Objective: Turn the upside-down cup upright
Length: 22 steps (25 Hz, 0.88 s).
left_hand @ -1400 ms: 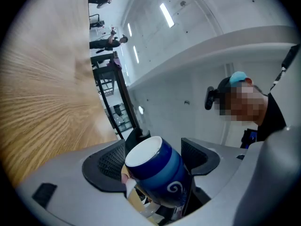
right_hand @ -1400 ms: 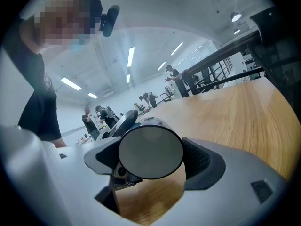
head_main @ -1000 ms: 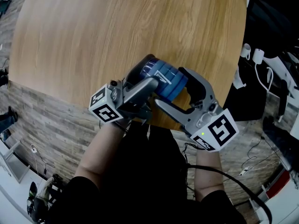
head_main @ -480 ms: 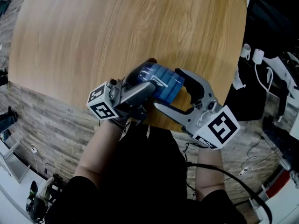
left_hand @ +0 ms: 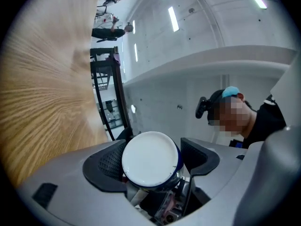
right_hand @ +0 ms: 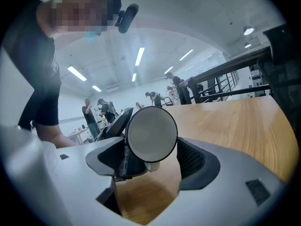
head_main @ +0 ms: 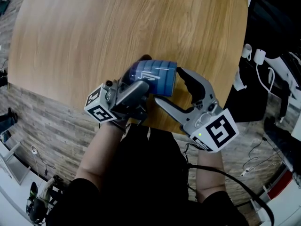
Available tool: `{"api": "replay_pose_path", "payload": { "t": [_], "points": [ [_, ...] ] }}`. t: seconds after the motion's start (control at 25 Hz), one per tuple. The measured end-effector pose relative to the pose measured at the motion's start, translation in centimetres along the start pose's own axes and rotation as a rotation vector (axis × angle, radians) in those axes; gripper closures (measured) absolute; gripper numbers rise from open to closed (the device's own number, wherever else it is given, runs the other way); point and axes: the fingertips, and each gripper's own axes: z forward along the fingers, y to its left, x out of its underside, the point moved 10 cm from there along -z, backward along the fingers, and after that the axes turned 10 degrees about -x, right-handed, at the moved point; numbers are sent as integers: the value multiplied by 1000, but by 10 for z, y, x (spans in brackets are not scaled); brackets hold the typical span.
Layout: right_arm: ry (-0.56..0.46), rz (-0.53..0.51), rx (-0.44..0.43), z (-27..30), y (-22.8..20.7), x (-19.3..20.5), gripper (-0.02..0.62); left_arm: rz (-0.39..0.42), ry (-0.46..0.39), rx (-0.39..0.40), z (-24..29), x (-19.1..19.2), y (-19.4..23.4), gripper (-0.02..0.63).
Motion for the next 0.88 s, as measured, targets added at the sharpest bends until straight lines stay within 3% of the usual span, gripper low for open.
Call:
{"api": "replay_pose_path", "payload": {
  "t": [0.16,0.44,0.6,0.88],
  "points": [
    [28,4,40,-4,-4,5,253,120,30,-70,1,-3,-3,232],
    [104,25,105,5,3,8,253,535,159,-228,2,-17,-28,232],
    [144,23,134,11,3,13,253,654,196,-255,11,-12,-39,232],
    [186,50,180,3,-5,21,253,879,290,-412,17,4,-41,232]
  ]
}}
